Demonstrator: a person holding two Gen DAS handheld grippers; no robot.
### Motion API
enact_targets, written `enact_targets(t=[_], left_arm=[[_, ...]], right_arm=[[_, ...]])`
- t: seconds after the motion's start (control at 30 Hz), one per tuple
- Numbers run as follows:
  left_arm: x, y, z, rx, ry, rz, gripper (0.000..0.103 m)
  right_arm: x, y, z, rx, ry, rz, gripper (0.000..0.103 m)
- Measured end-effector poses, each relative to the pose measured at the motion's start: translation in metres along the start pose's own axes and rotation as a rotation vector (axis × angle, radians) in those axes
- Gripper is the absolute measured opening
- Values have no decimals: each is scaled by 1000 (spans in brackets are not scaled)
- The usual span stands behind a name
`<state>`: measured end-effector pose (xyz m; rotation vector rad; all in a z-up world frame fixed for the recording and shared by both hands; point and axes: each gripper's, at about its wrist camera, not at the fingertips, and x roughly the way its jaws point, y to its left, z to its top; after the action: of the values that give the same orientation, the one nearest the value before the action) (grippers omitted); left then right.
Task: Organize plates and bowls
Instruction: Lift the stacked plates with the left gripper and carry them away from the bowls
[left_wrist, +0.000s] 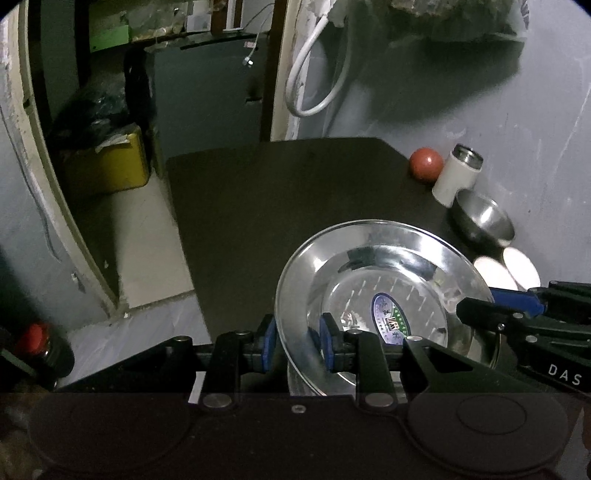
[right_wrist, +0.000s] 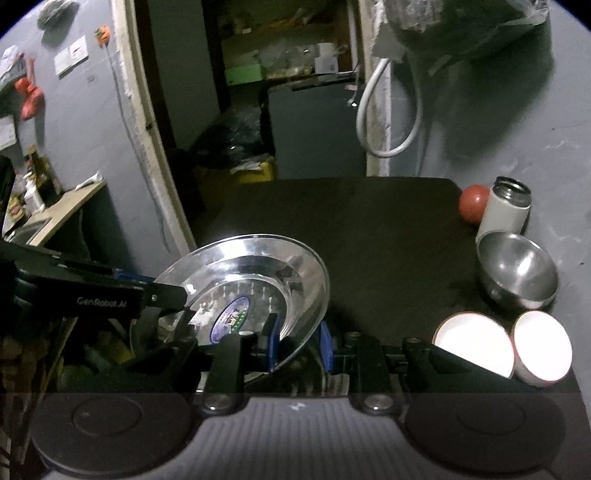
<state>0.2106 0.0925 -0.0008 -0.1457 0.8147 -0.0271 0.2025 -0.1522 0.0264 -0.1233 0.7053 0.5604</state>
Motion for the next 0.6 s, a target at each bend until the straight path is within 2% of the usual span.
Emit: enact_targets(t=[0.3, 0.6], left_arm=[[6, -3, -24, 14, 48, 9, 28], [14, -14, -29, 60, 63, 24, 29]], right_arm=[[2, 9, -14, -30, 67, 2, 27], [6, 8, -20, -28, 109, -11, 29]])
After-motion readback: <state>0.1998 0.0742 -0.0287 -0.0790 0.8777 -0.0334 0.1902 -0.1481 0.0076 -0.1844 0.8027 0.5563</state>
